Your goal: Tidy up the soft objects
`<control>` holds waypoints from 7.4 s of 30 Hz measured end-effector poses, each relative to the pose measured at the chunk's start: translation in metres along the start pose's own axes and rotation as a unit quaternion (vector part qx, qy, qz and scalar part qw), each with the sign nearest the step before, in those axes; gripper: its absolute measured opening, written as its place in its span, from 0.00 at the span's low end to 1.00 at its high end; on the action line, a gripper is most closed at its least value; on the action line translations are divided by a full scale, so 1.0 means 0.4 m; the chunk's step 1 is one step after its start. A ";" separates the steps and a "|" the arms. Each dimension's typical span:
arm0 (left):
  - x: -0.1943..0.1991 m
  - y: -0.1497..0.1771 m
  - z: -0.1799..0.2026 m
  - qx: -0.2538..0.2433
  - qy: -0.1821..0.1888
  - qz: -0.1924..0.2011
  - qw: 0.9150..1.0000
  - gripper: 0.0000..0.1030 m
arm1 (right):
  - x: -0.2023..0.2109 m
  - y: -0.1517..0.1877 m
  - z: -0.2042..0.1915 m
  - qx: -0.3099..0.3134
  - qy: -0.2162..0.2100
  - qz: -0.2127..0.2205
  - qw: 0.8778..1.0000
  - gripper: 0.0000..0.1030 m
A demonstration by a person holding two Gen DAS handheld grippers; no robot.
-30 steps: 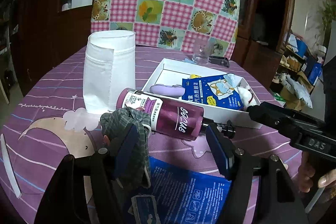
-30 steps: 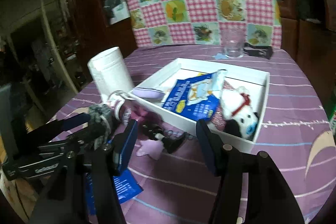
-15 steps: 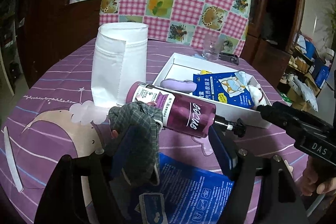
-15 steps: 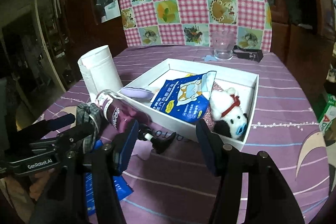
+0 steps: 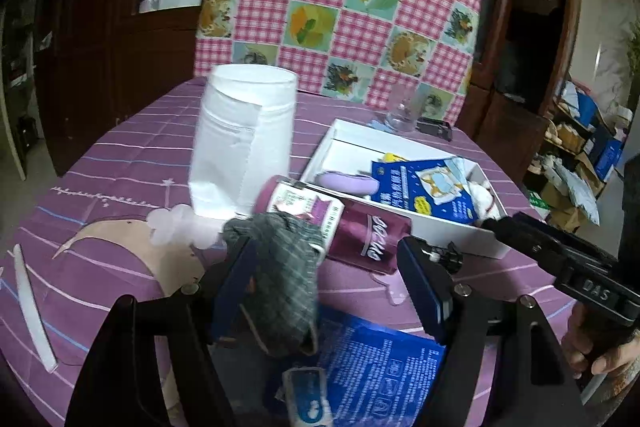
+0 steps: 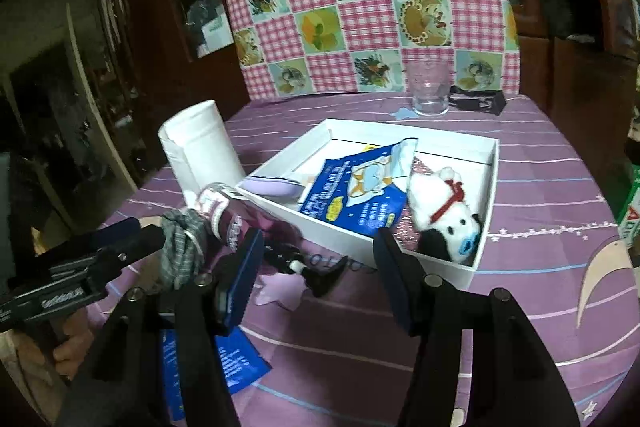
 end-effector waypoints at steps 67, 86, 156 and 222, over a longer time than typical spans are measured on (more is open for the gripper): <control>0.090 0.041 -0.113 0.004 -0.088 0.000 0.996 0.26 | -0.045 0.094 -0.148 0.079 -0.118 -0.073 0.987 0.57; 0.105 0.106 -0.214 0.069 -0.101 -0.005 0.992 0.26 | -0.059 0.121 -0.163 0.097 -0.111 -0.090 0.985 0.57; 0.118 0.127 -0.278 0.116 -0.141 -0.013 0.983 0.26 | -0.138 0.239 -0.390 0.214 -0.217 -0.178 0.936 0.05; 0.045 -0.085 0.072 -0.032 -0.058 0.026 0.997 0.26 | -0.060 -0.024 -0.009 -0.079 -0.121 -0.040 0.989 0.03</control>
Point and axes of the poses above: each gripper's, at about its wrist camera, not at the fingertips, and x roughly against the way its jaws point, z to its right, y to its underside, the point moved 5 cm from there along -x, roughly the way its jaws point, and after that the axes turned 10 degrees about z, right-handed, at the moved point
